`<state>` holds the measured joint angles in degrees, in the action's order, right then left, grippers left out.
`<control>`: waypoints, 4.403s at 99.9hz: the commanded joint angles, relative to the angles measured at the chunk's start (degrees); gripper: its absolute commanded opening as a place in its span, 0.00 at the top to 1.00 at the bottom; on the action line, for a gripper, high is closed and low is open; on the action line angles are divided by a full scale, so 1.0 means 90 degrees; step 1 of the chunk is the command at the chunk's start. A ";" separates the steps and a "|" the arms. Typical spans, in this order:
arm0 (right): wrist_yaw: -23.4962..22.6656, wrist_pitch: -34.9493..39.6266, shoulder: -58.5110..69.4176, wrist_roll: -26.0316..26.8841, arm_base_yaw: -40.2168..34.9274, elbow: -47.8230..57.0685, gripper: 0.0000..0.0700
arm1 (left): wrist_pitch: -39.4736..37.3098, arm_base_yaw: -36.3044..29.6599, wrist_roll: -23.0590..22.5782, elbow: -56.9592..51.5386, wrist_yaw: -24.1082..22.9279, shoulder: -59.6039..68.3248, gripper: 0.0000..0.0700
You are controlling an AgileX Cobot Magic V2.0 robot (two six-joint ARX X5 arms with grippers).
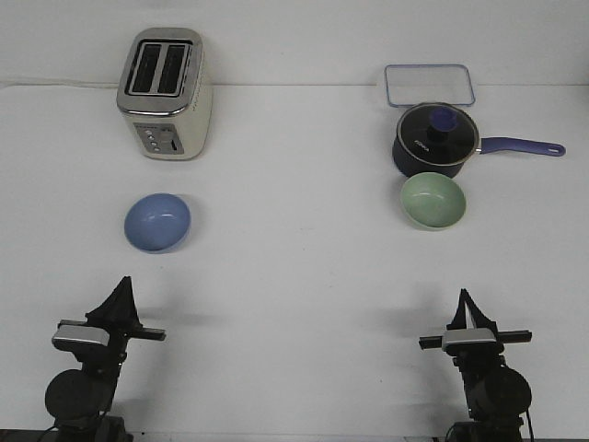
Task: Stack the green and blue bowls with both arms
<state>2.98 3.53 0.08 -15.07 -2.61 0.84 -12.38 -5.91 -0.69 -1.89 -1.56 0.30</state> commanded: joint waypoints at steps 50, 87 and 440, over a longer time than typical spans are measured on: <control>-0.0002 -0.0083 -0.0002 -0.0019 -0.0010 -0.0012 1.00 | -0.0063 -0.0012 -0.0012 0.0121 -0.0010 -0.0012 0.98; -0.0078 -0.0134 -0.0002 0.0323 -0.0010 -0.0012 1.00 | -0.0063 -0.0012 -0.0012 0.0121 -0.0010 -0.0012 0.98; -0.1491 0.3376 0.8233 0.3789 -0.3072 0.6470 1.00 | -0.0063 -0.0012 -0.0012 0.0121 -0.0010 -0.0012 0.98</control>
<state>-10.52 35.18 72.99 16.51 -29.23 59.90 -12.40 -5.91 -0.69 -1.89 -1.56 0.30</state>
